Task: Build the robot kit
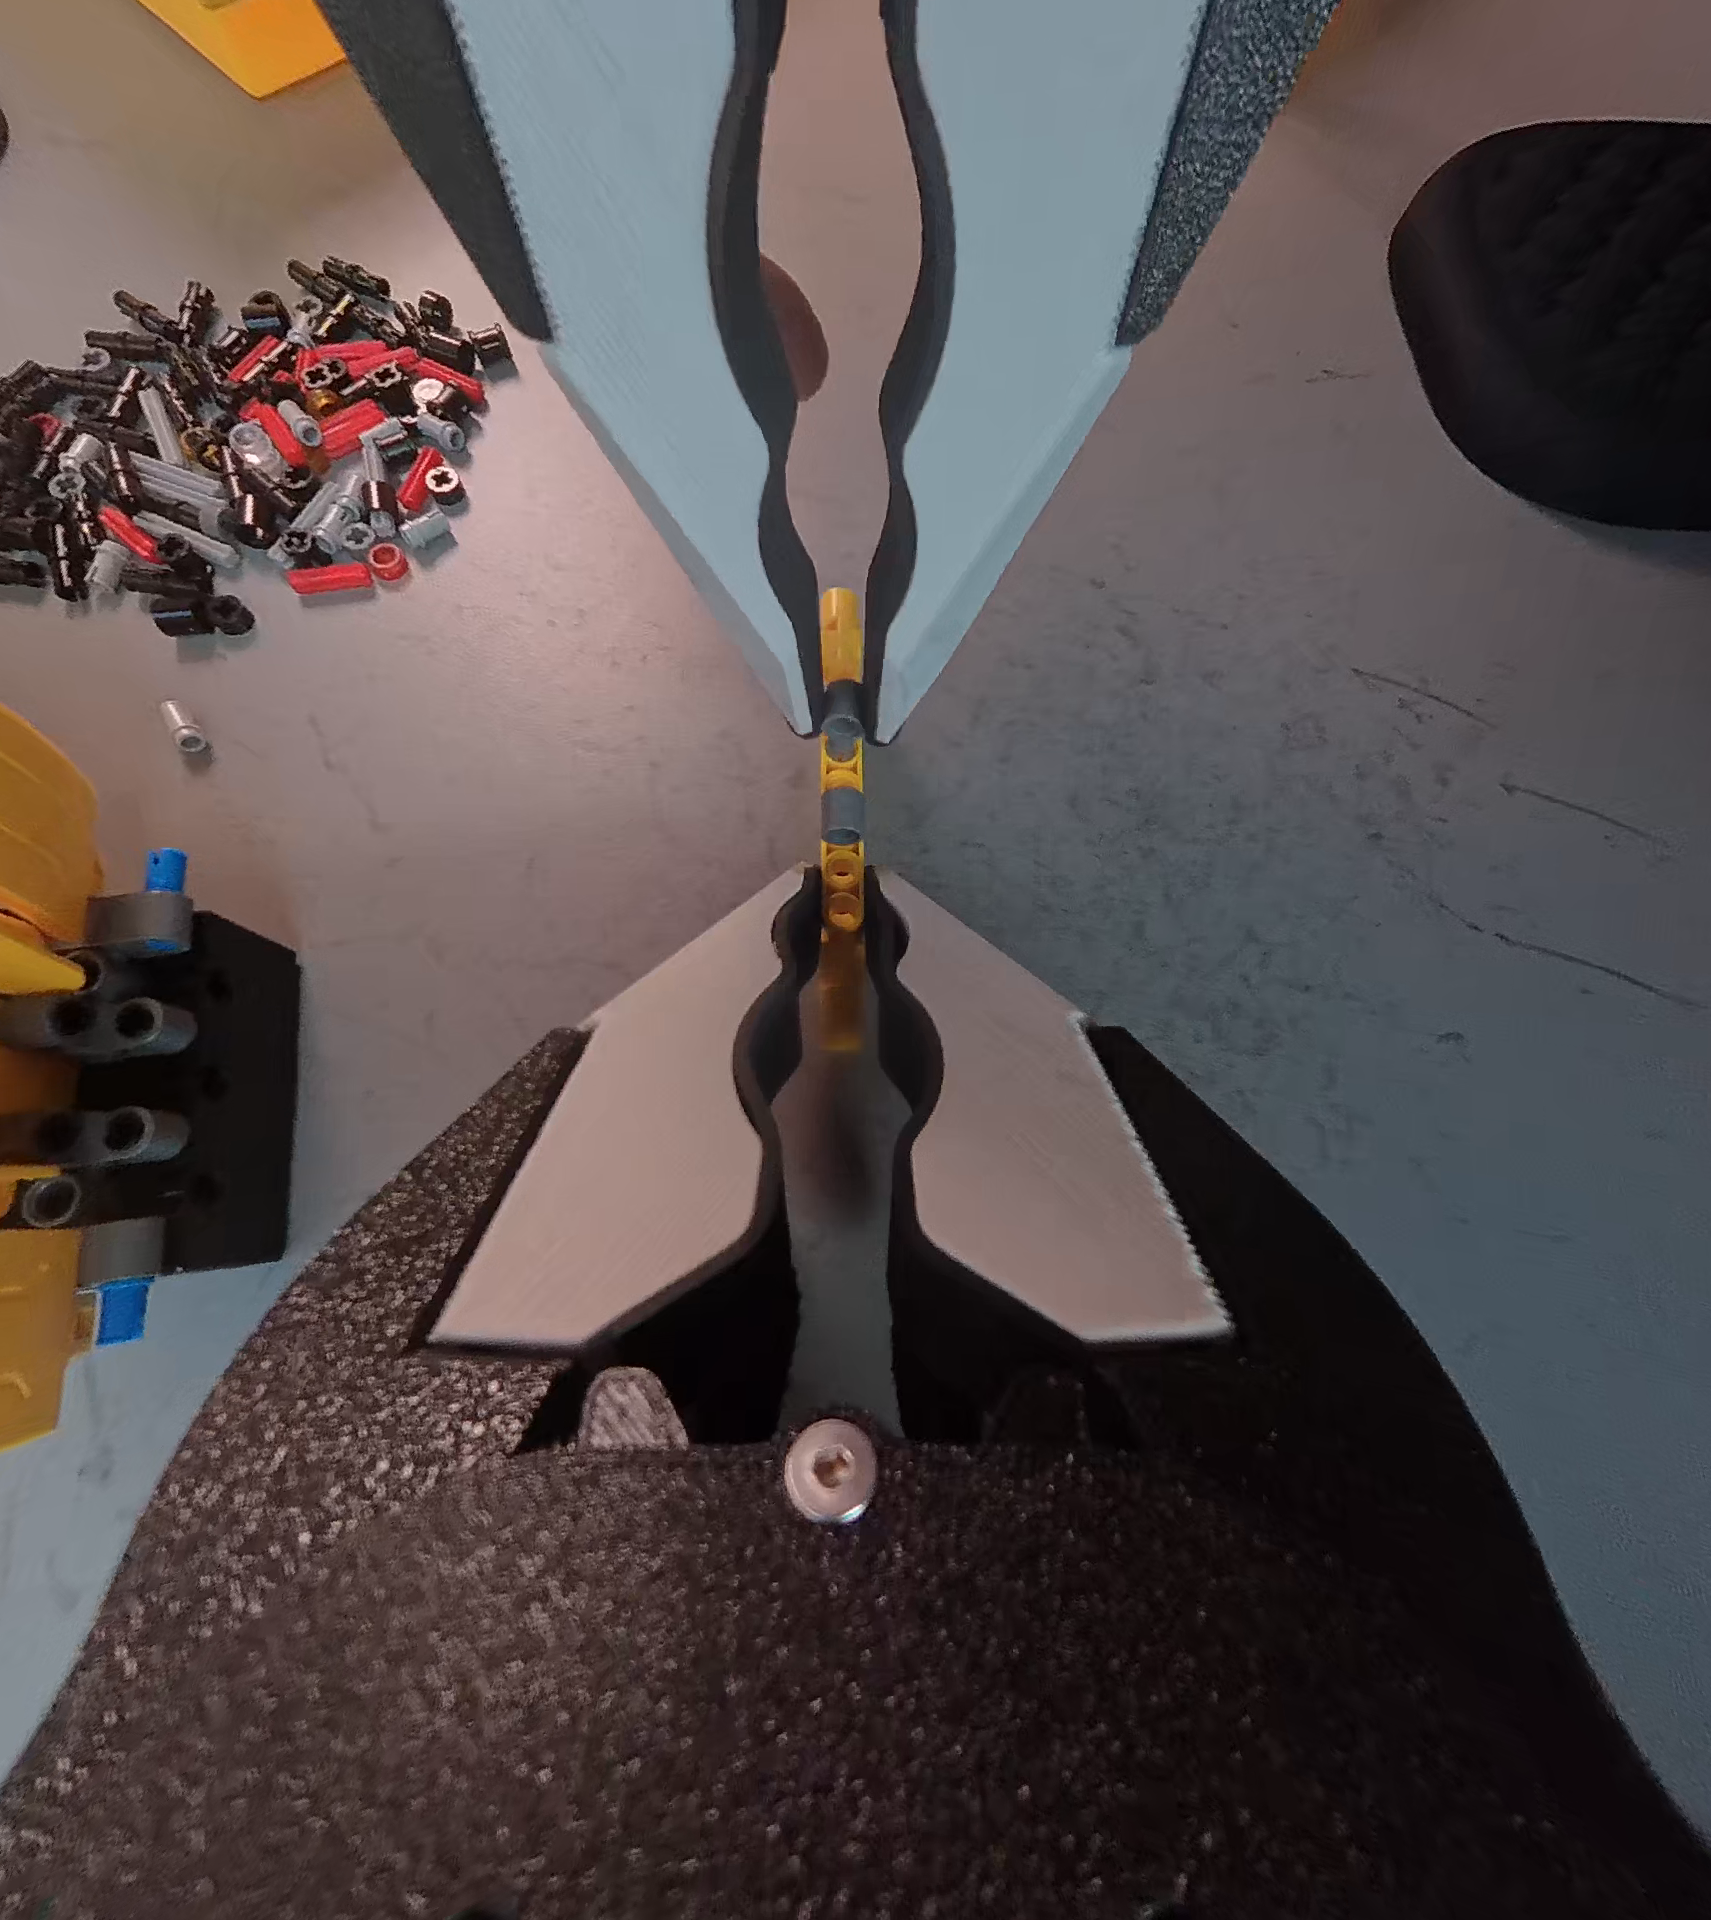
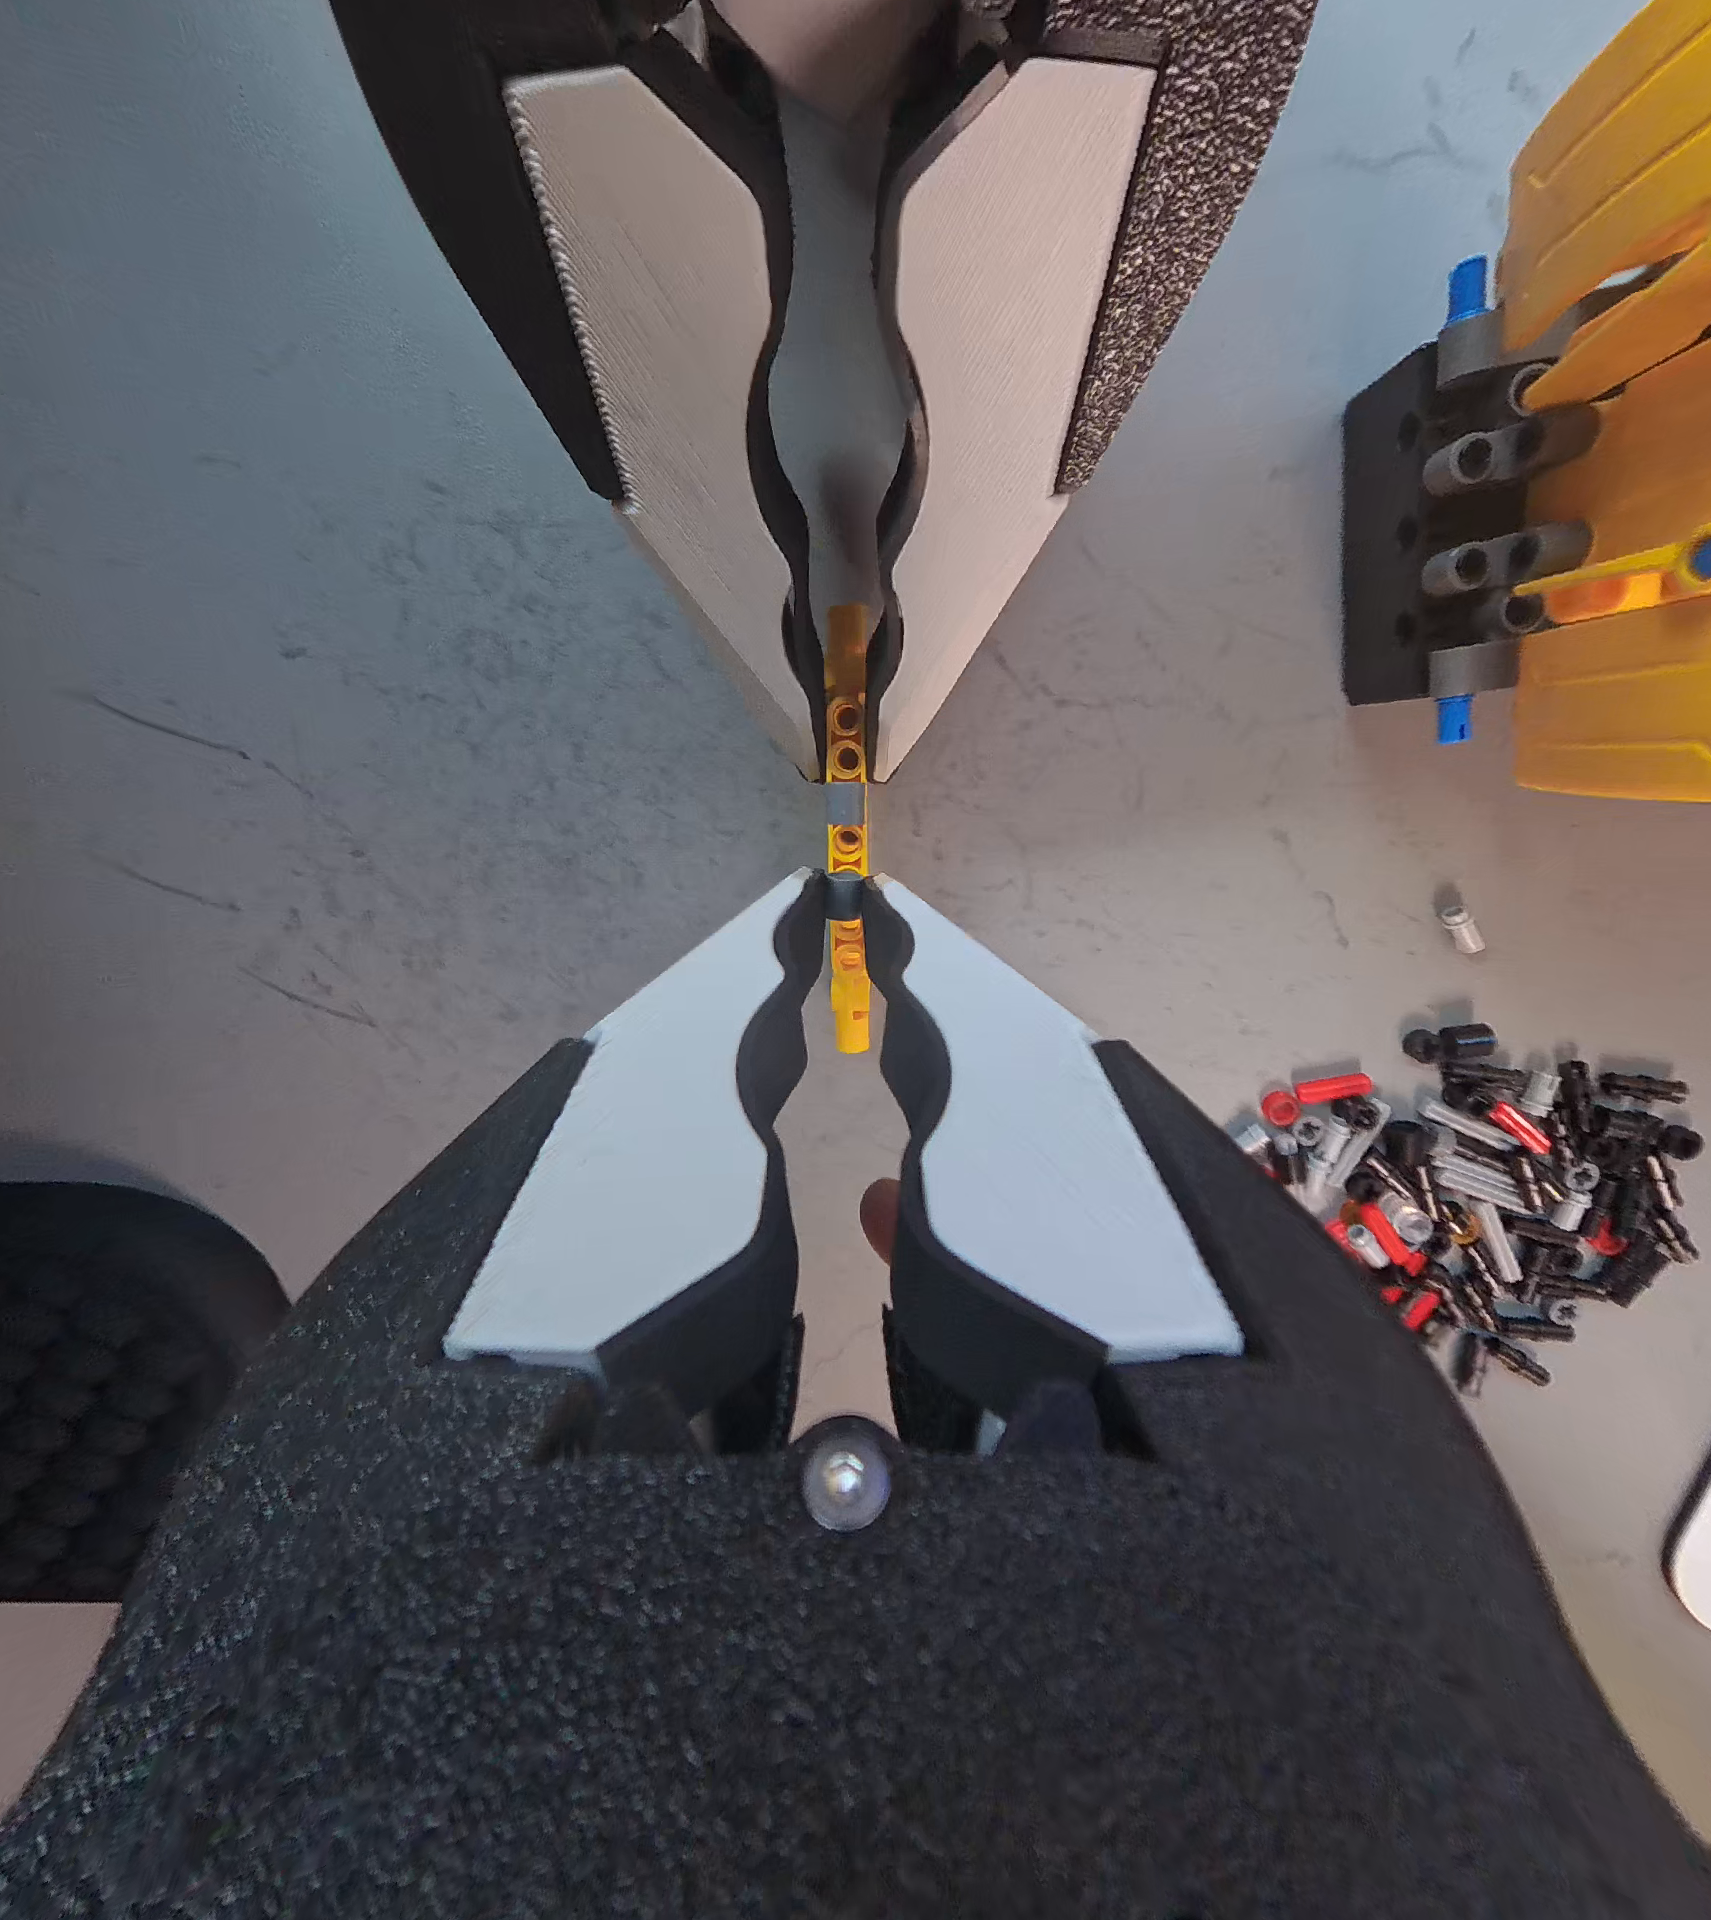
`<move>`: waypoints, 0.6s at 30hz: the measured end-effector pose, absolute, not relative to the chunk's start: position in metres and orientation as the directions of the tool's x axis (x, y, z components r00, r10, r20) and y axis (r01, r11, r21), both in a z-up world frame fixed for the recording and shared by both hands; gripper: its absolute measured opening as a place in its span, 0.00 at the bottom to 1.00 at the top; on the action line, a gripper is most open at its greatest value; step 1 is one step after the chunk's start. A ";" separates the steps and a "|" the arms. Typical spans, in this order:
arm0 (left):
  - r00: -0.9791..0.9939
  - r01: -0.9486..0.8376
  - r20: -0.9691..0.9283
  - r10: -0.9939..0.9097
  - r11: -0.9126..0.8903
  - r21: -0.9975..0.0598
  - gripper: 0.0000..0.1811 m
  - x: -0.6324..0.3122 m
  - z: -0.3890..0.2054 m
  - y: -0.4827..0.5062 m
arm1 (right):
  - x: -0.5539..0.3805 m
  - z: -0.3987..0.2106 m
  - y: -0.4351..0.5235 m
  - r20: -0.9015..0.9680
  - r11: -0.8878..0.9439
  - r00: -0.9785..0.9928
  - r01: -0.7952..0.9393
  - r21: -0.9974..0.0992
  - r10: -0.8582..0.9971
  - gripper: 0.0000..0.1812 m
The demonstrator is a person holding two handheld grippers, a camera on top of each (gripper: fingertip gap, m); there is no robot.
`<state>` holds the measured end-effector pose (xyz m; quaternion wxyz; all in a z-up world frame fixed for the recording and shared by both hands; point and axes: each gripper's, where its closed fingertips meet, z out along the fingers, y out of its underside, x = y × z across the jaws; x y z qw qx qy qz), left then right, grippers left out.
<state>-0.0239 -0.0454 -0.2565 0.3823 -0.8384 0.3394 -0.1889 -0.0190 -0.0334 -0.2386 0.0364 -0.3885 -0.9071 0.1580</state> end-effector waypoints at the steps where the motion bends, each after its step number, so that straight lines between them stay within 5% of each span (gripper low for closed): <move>1: 0.700 -0.423 0.058 -0.712 -0.479 -0.769 0.04 -0.024 -0.256 -0.045 | -0.020 -0.239 -0.033 -0.038 0.651 -0.692 0.695 -0.305 0.721 0.03; 18: 0.710 -0.431 0.041 -0.703 -0.480 -0.764 0.04 -0.025 -0.257 -0.045 | -0.016 -0.240 -0.035 -0.135 0.626 -0.662 0.744 -0.233 0.737 0.03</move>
